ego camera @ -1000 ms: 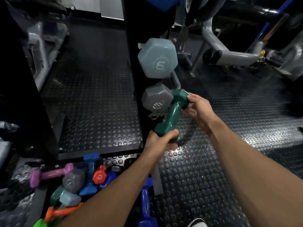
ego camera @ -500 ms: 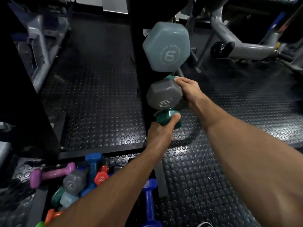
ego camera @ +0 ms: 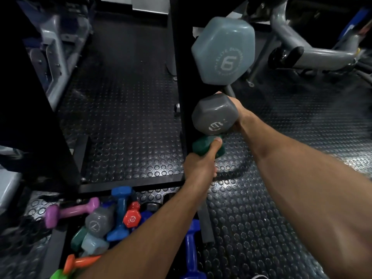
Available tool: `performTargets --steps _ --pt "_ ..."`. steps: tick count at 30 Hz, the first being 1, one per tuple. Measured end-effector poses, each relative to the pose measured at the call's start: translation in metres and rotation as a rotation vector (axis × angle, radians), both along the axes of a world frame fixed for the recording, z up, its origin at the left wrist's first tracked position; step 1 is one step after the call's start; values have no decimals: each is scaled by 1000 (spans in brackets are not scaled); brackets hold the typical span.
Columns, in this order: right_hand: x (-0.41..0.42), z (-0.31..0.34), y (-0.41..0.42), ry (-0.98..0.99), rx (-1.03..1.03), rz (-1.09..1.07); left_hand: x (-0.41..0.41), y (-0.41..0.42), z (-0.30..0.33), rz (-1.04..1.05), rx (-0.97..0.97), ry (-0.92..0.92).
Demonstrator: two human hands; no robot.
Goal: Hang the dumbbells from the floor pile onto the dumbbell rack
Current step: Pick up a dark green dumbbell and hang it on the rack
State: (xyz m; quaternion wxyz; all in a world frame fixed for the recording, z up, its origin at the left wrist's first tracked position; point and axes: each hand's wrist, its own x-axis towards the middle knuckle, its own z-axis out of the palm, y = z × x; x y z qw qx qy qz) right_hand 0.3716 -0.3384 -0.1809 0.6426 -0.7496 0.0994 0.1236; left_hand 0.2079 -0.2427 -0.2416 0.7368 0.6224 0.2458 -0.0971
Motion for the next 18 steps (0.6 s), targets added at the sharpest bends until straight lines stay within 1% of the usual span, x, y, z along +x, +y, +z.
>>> performTargets --steps 2,6,9,12,15,18 --pt "1 -3 2 41 92 -27 -1 3 3 -12 3 16" --pt "-8 -7 1 63 24 6 -6 10 9 -94 60 4" --pt "-14 -8 1 53 140 -38 -7 18 13 -156 106 0" --pt "-30 -12 -2 44 197 -111 -15 29 9 -228 161 -80" --pt "-49 -24 -10 8 168 -158 -29 44 7 -311 221 -114" --pt "-74 -42 -17 12 131 -218 -44 61 2 -389 333 -123"
